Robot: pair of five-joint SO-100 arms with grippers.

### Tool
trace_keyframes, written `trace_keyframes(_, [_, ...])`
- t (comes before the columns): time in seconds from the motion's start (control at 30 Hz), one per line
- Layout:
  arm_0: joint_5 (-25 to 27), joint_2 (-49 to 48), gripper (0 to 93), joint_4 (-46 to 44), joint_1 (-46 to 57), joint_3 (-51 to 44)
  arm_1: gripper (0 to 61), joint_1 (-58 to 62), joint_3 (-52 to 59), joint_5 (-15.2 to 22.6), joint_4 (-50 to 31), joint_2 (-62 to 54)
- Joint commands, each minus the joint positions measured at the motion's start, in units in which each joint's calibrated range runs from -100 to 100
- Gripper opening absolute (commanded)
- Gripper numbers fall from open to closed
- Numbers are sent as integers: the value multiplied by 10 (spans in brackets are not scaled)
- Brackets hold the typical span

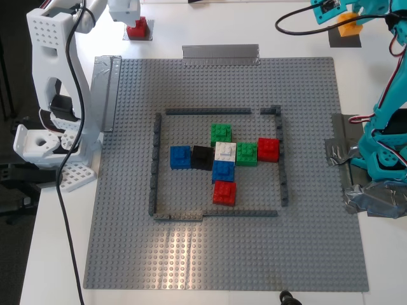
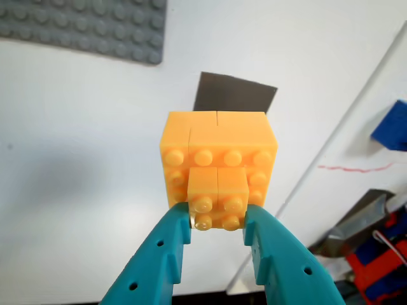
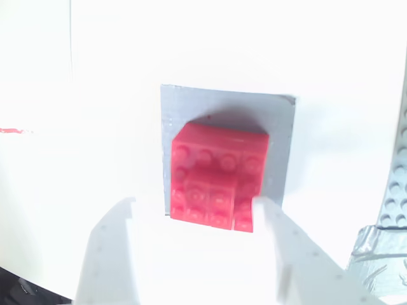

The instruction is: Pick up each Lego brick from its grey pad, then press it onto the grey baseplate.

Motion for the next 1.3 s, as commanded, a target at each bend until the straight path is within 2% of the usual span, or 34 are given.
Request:
trace_keyframes(0.0, [6,-101,0,92,-52,-4,222,-7,-18,0,-12,-9])
trace_keyframes(0.07, [9,-131,0,133,-91,-4,219,-7,-17,0,-16,-6])
trace_keyframes(0.2, [15,-200,0,140,-182,23,214,-7,-18,2,-21,-2])
trace_keyframes(0.37, [22,-318,0,140,-309,154,197,-2,-20,8,-24,0])
trace_keyframes(0.5, [19,-399,0,140,-420,267,152,2,-13,8,-30,2])
trace_keyframes(0.63, [16,-446,0,140,-528,325,105,6,-11,9,-32,2])
trace_keyframes(0.73, [7,-456,0,140,-598,337,72,7,-11,11,-32,2])
trace_keyframes(0.83, [3,-454,0,131,-671,338,8,7,-9,15,-28,2])
trace_keyframes(1.07, [-17,-402,0,84,-786,340,3,11,-3,14,-15,-20])
trace_keyframes(1.27, [-17,-311,0,16,-800,339,3,17,-30,11,29,-69])
